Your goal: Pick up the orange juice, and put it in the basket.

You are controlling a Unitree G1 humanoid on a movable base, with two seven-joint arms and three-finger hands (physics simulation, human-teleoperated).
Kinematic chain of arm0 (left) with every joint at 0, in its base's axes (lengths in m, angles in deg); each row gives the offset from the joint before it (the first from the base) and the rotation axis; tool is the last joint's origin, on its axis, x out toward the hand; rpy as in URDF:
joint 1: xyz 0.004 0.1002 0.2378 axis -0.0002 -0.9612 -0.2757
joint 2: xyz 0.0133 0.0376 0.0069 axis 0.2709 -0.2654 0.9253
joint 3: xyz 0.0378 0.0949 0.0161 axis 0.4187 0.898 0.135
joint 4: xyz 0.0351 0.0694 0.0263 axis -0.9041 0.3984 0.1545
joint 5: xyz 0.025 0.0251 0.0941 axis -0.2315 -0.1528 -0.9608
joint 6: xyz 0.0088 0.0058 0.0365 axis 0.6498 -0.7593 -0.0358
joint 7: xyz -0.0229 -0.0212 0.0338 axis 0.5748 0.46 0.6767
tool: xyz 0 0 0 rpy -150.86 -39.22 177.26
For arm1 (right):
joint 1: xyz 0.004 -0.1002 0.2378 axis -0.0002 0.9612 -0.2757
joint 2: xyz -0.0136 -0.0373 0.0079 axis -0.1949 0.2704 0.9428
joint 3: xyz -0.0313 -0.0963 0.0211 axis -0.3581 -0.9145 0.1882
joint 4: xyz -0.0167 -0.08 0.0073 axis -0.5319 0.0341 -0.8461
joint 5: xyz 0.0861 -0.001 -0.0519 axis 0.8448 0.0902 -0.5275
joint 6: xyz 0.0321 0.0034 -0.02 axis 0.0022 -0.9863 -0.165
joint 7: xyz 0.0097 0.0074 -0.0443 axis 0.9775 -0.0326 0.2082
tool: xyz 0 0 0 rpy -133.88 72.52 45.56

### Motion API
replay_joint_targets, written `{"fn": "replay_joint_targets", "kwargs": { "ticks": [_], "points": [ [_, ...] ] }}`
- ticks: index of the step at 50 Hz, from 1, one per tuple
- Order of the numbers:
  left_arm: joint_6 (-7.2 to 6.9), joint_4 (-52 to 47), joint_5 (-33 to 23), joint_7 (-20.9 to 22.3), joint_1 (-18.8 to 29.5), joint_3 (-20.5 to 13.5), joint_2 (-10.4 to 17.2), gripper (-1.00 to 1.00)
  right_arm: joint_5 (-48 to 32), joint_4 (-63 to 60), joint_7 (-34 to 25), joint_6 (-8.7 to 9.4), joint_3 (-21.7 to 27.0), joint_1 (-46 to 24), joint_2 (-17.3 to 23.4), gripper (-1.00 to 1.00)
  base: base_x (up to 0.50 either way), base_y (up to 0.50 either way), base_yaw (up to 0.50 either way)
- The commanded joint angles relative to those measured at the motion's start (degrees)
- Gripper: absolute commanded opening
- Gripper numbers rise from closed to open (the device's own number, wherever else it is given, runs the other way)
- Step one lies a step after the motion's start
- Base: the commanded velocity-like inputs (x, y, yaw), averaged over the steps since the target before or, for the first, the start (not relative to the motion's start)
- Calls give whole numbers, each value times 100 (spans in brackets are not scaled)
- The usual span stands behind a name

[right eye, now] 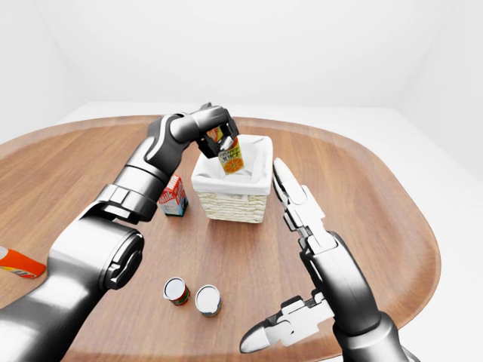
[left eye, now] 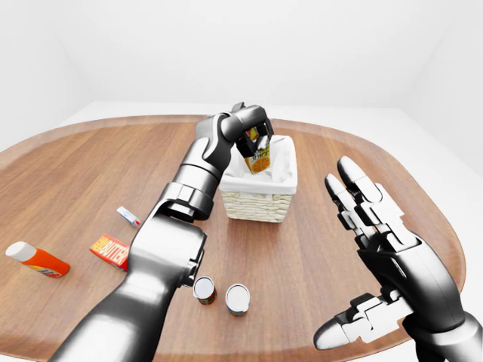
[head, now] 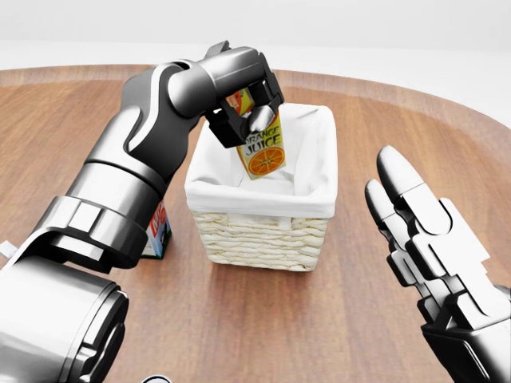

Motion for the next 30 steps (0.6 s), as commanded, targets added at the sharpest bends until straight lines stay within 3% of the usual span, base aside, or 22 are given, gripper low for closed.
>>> {"fn": "replay_joint_targets", "kwargs": {
  "ticks": [1, 16, 30],
  "points": [
    [0, 440, 26, -351, 71, -35, -63, -100, 6, 0, 0, 0, 10, 18, 28, 100, 0, 0, 0],
    [0, 1255, -34, -864, 131, -42, -59, -100, -56, 0, 0, 0, 108, 188, -74, 100, 0, 0, 0],
    [0, 1359, 14, -1099, 35, -86, -209, -100, -81, 0, 0, 0, 234, 326, -179, 100, 0, 0, 0]
  ]
}}
